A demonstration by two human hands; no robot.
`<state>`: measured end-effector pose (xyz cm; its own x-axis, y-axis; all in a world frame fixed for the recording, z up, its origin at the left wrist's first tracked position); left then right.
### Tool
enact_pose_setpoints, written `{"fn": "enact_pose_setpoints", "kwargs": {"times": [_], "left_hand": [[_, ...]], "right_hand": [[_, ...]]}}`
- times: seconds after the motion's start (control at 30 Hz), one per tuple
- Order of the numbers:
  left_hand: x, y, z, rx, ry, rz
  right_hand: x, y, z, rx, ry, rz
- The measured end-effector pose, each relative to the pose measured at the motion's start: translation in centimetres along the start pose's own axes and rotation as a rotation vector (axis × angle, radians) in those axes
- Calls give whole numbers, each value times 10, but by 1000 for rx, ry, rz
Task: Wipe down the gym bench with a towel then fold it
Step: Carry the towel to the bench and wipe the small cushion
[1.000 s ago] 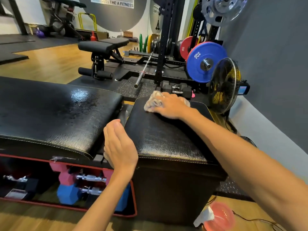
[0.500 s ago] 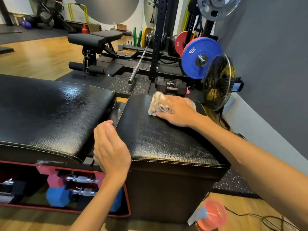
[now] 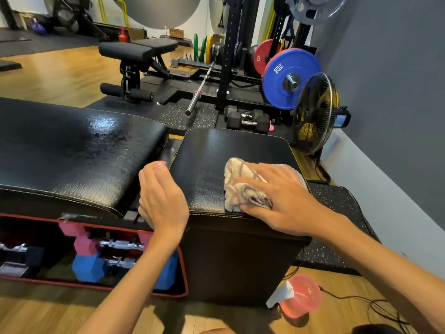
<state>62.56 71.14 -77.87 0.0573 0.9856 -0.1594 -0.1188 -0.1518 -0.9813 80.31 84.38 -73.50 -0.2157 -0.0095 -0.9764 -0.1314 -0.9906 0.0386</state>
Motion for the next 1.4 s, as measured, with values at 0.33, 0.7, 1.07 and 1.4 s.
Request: {"fn": "enact_pose_setpoints", "kwargs": {"times": [0.33,0.7,1.07,1.4], "left_hand": [[3,4,3,-5,-12,13],[4,5,4,1,-48,-6],[-3,-8,-1,-41,78,206],[-9,-7,13,-31,375,177]], "right_hand": [[10,-75,61,142,-15,-31],[15,-152,127,320,24,-63],[12,-13,80,133,26,0],[13,25,89,32,24,159]]}}
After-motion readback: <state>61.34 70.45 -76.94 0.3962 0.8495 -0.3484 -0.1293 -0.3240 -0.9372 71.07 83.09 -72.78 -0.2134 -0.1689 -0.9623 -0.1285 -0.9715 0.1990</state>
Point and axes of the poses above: each hand's wrist, its own z-axis towards the middle knuckle, its own x-axis out of the palm, y = z × x, the point moved 2 cm from there along z, towards the middle knuckle, and after that the axes turned 11 degrees about -x, right-handed, at the moved point
